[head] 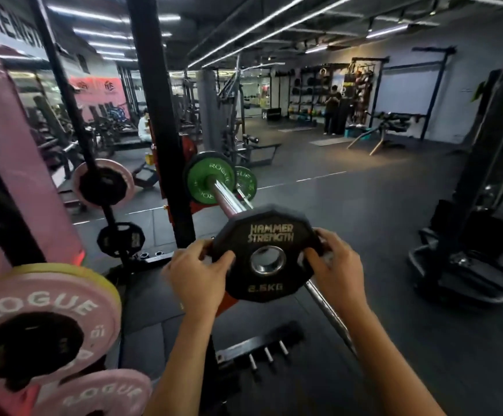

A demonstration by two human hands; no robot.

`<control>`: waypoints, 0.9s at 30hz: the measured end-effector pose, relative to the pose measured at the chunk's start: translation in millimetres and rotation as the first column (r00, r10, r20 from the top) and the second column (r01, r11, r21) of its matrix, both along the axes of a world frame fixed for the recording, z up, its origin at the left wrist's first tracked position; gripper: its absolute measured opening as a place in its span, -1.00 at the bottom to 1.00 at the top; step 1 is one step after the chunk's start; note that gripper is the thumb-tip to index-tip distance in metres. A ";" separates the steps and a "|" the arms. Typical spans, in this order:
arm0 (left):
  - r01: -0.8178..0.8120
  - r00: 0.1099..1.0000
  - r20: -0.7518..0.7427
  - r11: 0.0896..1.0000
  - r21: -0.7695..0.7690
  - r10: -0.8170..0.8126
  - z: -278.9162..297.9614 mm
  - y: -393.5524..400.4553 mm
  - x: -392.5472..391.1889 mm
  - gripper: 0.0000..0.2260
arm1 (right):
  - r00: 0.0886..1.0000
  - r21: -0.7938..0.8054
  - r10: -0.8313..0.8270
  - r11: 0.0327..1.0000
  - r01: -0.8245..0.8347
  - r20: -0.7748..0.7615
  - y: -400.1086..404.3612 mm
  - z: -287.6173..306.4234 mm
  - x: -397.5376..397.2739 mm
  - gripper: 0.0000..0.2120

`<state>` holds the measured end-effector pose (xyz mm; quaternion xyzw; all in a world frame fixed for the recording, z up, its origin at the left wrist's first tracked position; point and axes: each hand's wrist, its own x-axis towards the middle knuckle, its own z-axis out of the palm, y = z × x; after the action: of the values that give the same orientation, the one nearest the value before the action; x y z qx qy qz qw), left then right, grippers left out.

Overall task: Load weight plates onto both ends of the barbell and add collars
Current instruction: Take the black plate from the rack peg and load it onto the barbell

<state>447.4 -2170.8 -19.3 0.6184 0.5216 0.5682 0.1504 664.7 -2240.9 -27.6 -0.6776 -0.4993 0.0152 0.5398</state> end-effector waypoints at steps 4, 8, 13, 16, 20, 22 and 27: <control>-0.057 0.997 -0.051 0.998 -0.006 0.057 1.2 5.9 9.8 -0.68 | 0.999 -0.037 0.044 0.998 -0.045 -0.022 19.4 -4.0 16.0 -0.66; -0.146 0.986 -0.072 0.989 0.022 0.148 2.6 5.4 14.7 -0.70 | 0.993 -0.029 0.114 0.993 -0.115 -0.029 34.8 -4.4 24.4 -0.67; -0.237 0.966 -0.108 0.972 -0.008 0.234 6.7 6.8 15.9 -0.73 | 0.974 -0.009 0.227 0.974 -0.227 -0.004 51.3 -1.9 31.3 -0.68; -0.264 0.963 -0.063 0.964 -0.019 0.262 2.4 10.4 21.2 -0.68 | 0.965 -0.013 0.261 0.965 -0.261 0.011 64.6 0.2 33.2 -0.70; -0.303 0.952 -0.042 0.952 -0.039 0.302 -3.3 18.9 25.7 -0.63 | 0.952 -0.035 0.301 0.954 -0.299 0.060 80.9 10.6 36.0 -0.71; -0.304 0.951 -0.063 0.952 -0.029 0.302 -5.7 16.8 28.0 -0.63 | 0.946 -0.061 0.312 0.949 -0.308 0.082 80.5 15.3 38.9 -0.66; -0.279 0.960 0.025 0.960 0.017 0.279 -17.1 0.0 30.1 -0.48 | 0.931 -0.082 0.355 0.934 -0.348 0.081 73.1 4.0 44.1 -0.39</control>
<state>477.5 -2170.8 -36.4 0.5339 0.5962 0.5957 0.0685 708.8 -2167.8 -23.6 -0.5946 -0.6367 0.0958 0.4815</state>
